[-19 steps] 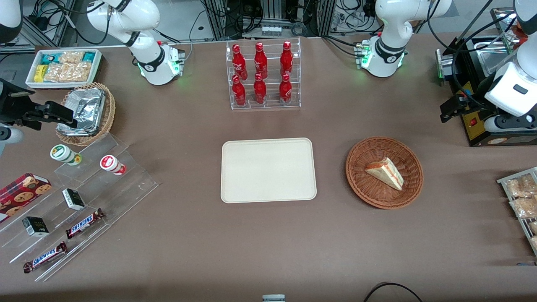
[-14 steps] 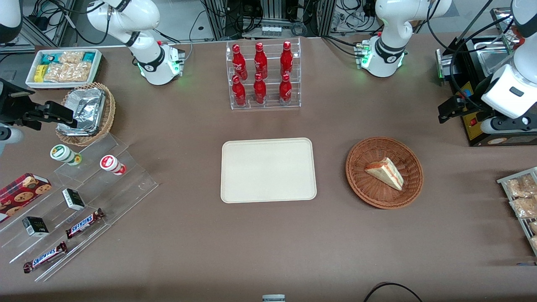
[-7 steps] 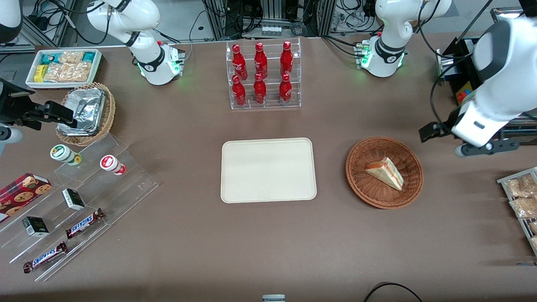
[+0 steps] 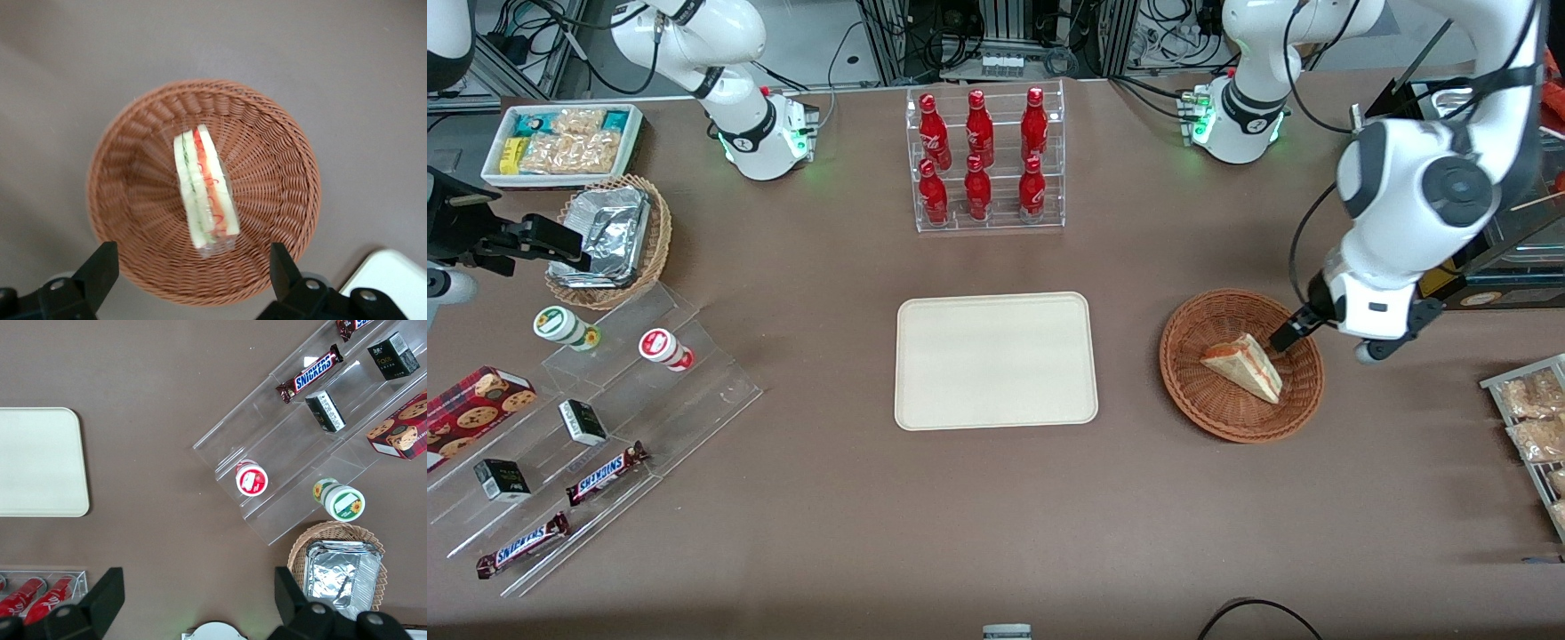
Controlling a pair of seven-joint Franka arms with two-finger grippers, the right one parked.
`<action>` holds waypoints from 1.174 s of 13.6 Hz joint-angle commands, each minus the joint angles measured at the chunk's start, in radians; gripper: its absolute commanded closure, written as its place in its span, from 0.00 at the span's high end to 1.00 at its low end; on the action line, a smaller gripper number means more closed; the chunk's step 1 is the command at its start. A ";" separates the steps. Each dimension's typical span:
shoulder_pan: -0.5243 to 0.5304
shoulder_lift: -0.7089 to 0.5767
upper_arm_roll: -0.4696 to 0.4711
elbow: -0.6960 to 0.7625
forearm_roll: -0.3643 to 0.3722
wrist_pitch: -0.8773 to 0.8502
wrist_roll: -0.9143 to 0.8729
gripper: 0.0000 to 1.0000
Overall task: Place sandwich from basket to tray
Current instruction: 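Lower the left gripper and close it on the wrapped sandwich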
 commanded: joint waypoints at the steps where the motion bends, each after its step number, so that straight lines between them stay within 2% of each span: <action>1: -0.008 0.051 -0.025 -0.018 0.007 0.054 -0.141 1.00; 11: -0.008 0.217 -0.017 -0.027 0.018 0.150 -0.201 0.98; 12: -0.006 0.222 -0.016 -0.024 0.018 0.164 -0.207 0.79; 14: -0.005 0.229 -0.014 -0.017 0.018 0.172 -0.235 0.23; 15: -0.005 0.228 -0.014 -0.014 0.018 0.172 -0.235 0.00; 16: -0.005 0.228 -0.014 -0.012 0.019 0.172 -0.235 0.00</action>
